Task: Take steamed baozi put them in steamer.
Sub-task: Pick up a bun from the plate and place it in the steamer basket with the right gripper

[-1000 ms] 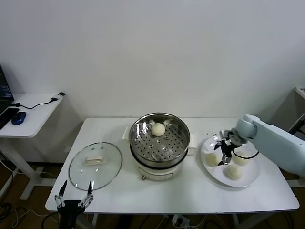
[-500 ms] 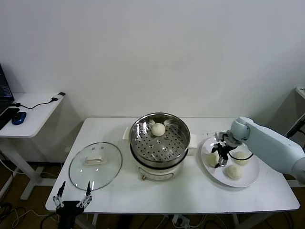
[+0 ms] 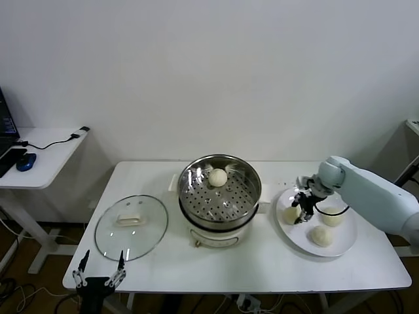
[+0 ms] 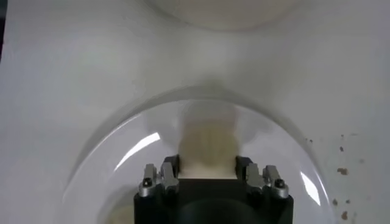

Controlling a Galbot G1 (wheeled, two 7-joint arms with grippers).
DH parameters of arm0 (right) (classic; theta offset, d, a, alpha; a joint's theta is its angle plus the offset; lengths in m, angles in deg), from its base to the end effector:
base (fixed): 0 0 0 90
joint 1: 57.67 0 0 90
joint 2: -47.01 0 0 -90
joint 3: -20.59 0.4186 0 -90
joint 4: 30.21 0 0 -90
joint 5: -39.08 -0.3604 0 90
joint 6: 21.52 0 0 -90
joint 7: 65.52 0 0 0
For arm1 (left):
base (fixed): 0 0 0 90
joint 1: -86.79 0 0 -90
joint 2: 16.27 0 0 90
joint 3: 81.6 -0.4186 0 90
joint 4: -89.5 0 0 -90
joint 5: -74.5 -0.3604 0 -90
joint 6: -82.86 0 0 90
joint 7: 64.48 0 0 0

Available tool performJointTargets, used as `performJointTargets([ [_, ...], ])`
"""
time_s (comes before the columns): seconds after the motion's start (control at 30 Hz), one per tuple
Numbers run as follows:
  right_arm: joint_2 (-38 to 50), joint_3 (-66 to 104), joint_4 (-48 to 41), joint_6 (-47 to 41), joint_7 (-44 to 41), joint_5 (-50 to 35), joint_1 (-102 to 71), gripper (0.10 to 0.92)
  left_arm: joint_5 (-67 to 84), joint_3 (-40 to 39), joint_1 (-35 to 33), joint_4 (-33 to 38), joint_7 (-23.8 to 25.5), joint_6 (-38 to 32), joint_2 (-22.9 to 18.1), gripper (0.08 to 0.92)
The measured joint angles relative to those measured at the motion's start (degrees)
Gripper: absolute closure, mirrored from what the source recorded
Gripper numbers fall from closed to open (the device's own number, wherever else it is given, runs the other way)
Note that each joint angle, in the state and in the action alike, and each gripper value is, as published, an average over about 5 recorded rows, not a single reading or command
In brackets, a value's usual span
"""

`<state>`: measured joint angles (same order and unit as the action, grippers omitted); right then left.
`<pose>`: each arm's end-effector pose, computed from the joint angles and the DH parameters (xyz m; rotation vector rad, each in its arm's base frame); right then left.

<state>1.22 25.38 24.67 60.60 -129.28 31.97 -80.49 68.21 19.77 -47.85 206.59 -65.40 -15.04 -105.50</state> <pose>0.6119 -0.2259 -0.2308 1.2765 -1.4335 1.1678 0.0456 0.0667 -0.4015 0.2015 -2.9393 -0.3648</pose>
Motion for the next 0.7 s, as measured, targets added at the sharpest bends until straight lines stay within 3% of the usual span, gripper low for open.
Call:
performJointTargets([
  [0.3, -0.31, -12.87, 1.89, -1.26, -0.49, -12.24, 17.00, 0.431, -0.34, -0.80, -0.32, 0.60, 0.05, 0.23, 0.01, 0.177],
  [0.7, -8.09, -28.66, 7.36, -5.29, 1.63, -29.46, 36.27, 0.431, -0.91, -1.99, -0.39, 1.46, -0.09, -0.48, 0.19, 0.177],
])
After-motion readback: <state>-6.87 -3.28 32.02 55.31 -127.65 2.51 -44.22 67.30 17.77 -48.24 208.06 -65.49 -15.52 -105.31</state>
